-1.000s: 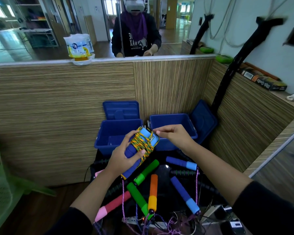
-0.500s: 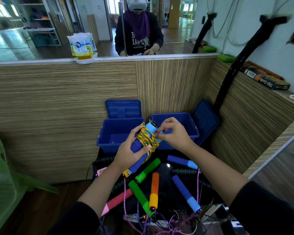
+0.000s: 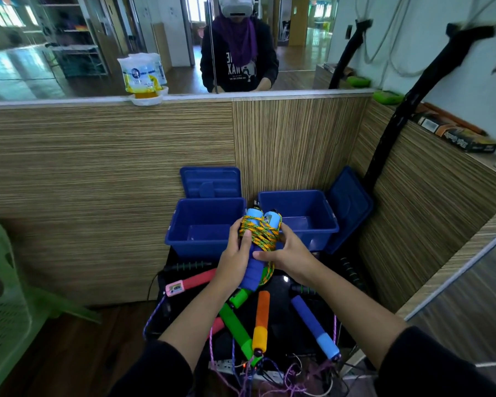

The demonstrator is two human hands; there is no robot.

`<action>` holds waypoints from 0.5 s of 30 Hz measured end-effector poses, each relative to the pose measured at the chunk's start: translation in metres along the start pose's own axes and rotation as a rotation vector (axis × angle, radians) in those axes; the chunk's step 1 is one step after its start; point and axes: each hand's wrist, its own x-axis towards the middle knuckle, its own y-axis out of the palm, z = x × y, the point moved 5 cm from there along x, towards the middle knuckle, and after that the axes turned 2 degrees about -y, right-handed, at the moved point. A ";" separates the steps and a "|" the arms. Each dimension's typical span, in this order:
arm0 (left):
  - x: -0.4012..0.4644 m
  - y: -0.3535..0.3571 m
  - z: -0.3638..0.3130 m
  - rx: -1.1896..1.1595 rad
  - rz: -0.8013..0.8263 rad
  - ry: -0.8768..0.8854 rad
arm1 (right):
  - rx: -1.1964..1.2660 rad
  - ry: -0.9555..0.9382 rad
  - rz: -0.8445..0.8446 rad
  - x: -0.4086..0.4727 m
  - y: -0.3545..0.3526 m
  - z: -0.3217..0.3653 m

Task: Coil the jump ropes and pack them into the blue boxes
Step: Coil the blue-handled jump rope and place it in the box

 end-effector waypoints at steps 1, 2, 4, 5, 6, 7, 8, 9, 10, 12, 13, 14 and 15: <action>0.001 0.002 0.003 0.004 0.002 -0.009 | -0.022 -0.010 0.012 0.001 -0.002 -0.002; 0.002 0.004 0.005 0.002 0.004 -0.026 | -0.047 -0.018 0.027 0.001 -0.003 -0.002; 0.004 0.008 0.009 -0.011 -0.013 -0.053 | -0.087 -0.032 0.048 0.001 -0.007 -0.003; 0.004 0.010 0.011 -0.014 -0.024 -0.062 | -0.107 -0.036 0.059 0.002 -0.010 -0.002; 0.005 0.014 0.013 -0.017 -0.031 -0.073 | -0.155 -0.037 0.076 0.002 -0.013 -0.003; 0.007 0.018 0.016 -0.025 -0.034 -0.090 | -0.227 -0.047 0.084 0.005 -0.018 -0.005; 0.008 0.022 0.020 -0.032 -0.036 -0.117 | -0.335 -0.062 0.094 0.006 -0.022 -0.005; 0.009 0.027 0.023 -0.029 -0.037 -0.147 | -0.419 -0.079 0.100 0.009 -0.026 -0.006; 0.010 0.030 0.025 -0.016 -0.048 -0.164 | -0.439 -0.075 0.109 0.010 -0.030 -0.007; 0.013 0.035 0.023 -0.010 -0.089 -0.147 | -0.373 -0.065 0.114 0.016 -0.037 -0.010; 0.015 0.038 0.022 -0.036 -0.106 -0.136 | -0.360 -0.065 0.119 0.021 -0.040 -0.011; 0.017 0.040 0.021 -0.073 -0.118 -0.134 | -0.367 -0.063 0.124 0.025 -0.042 -0.011; 0.019 0.043 0.021 -0.102 -0.126 -0.137 | -0.367 -0.061 0.135 0.030 -0.044 -0.012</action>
